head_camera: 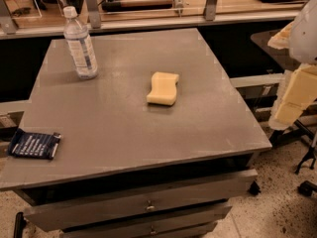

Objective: Move sponge near blue plastic bottle

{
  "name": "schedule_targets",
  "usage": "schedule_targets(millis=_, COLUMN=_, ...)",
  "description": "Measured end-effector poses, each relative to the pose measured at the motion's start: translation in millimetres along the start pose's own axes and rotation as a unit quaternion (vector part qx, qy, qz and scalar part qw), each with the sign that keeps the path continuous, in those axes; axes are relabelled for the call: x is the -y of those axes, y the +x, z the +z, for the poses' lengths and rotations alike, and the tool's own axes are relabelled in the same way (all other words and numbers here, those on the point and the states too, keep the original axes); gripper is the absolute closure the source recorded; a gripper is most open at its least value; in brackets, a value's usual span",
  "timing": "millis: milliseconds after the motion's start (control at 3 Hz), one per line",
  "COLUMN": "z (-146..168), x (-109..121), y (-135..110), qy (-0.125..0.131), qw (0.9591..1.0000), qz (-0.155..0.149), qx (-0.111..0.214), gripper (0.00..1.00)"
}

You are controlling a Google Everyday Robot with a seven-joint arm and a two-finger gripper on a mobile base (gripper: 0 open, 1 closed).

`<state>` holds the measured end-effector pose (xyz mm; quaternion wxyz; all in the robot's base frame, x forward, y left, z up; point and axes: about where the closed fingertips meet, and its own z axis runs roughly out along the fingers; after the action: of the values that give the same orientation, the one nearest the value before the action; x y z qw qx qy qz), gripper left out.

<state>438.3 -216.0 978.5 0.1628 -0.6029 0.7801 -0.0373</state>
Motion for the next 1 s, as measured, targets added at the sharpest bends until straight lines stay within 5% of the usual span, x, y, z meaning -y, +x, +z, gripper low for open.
schedule_targets(millis=667, z=5, x=1, y=-4, qy=-0.009, qw=0.9999, qz=-0.003, qx=0.014, gripper=0.00)
schedule_targets(millis=1000, z=20, x=18, y=-27, qy=-0.011, qw=0.9979, qz=-0.026, qx=0.058, gripper=0.00)
